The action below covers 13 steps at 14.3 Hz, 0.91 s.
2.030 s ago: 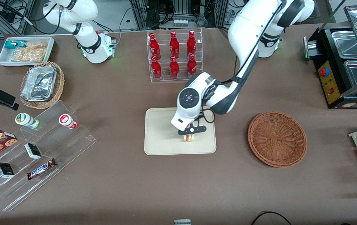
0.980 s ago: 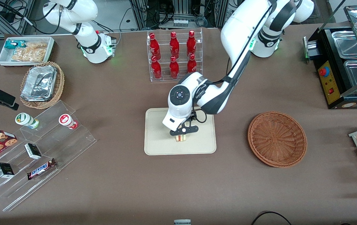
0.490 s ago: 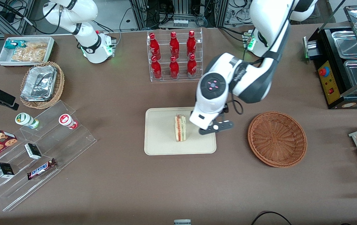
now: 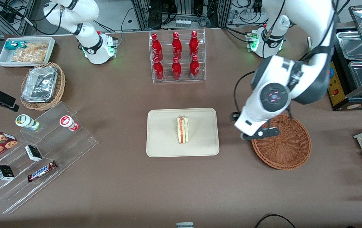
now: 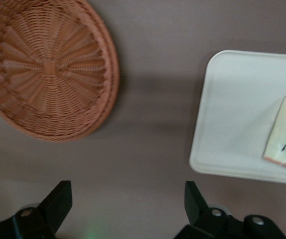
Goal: Place sandwich from basket to tray
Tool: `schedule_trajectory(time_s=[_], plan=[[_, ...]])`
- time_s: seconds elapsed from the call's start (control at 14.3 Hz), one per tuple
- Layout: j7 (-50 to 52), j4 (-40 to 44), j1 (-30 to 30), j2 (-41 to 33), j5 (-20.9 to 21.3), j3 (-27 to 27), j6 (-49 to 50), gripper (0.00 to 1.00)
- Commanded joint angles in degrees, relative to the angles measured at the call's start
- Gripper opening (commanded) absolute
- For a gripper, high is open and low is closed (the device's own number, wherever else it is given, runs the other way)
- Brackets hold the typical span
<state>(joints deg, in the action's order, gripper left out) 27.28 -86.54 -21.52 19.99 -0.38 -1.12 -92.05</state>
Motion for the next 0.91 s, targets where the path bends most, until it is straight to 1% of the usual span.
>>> schedule_trajectory(time_s=[0.0, 0.14, 0.28, 0.35, 0.49, 0.77, 0.84], plan=[[-9.31, -3.90, 5.15, -6.52, -0.50, -0.54, 3.27, 1.00], [-15.47, -4.69, 9.71, -10.13, -0.41, -2.12, 6.43, 1.00], [-21.10, -4.78, 17.18, -13.12, 0.28, -7.03, 8.90, 1.00], [-23.04, -5.56, 18.86, -15.48, 1.25, -7.66, 9.08, 1.00], [-25.07, -7.50, 22.55, -19.62, 2.05, -7.75, 8.73, 1.00], [-25.87, -7.33, 25.73, -22.44, 2.22, -7.14, 7.94, 1.00], [-25.79, -7.33, 25.74, -22.45, 2.22, -5.83, 7.07, 1.00]])
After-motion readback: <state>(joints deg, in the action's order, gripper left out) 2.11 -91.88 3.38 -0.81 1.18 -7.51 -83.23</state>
